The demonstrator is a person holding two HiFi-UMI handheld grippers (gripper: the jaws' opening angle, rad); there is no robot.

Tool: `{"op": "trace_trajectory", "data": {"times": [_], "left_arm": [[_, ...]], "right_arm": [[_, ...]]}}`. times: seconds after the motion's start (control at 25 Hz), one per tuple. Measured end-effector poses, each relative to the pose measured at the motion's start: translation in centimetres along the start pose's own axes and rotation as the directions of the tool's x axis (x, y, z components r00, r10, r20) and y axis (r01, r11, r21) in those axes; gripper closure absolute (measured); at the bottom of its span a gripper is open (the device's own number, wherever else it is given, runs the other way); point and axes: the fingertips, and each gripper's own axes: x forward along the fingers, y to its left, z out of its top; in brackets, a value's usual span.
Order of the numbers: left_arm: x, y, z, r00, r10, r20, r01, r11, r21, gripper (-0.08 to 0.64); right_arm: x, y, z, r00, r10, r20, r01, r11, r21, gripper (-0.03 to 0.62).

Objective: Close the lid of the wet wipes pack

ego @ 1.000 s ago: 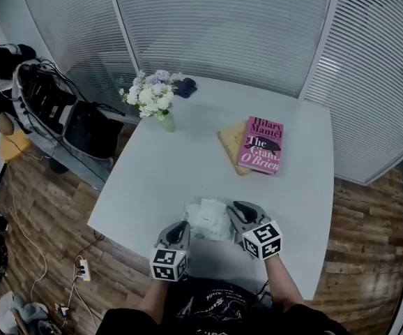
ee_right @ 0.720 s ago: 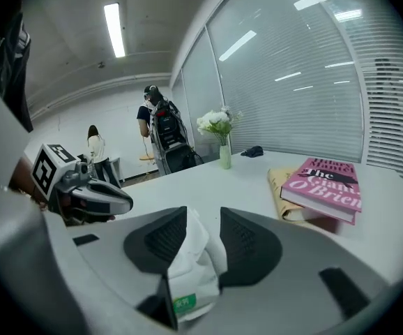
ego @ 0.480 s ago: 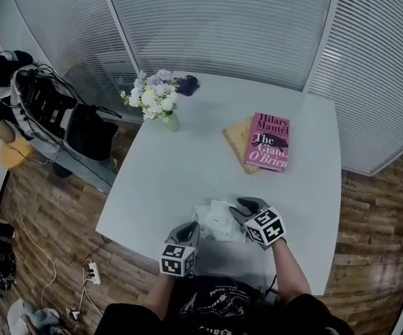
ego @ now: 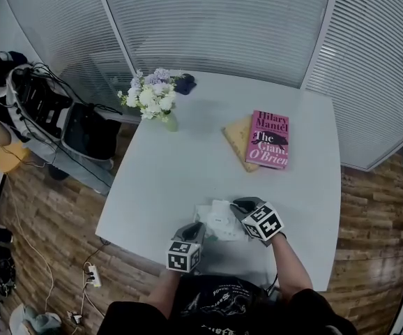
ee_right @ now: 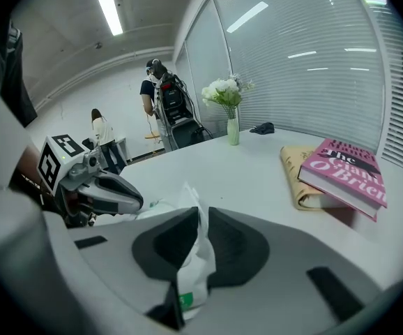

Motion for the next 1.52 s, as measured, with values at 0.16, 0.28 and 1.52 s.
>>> {"op": "trace_trajectory", "data": {"times": [0.16, 0.28, 1.52], "left_arm": [[0.0, 0.0, -0.7, 1.000, -0.004, -0.017, 0.004, 1.000, 0.001, 0.545], [0.2, 0.0, -1.3, 0.999, -0.003, -0.033, 0.003, 1.000, 0.008, 0.545], [0.4, 0.1, -1.9, 0.999, -0.034, -0.013, 0.033, 0.997, -0.069, 0.545]], "right_arm": [[-0.3, 0.5, 0.0, 1.000, 0.012, -0.001, -0.012, 1.000, -0.016, 0.557], [-0.3, 0.7, -0.1, 1.000, 0.014, 0.001, -0.014, 1.000, -0.021, 0.557], [-1.8, 6.2, -2.7, 1.000, 0.025, 0.005, -0.025, 1.000, -0.005, 0.517]]}}
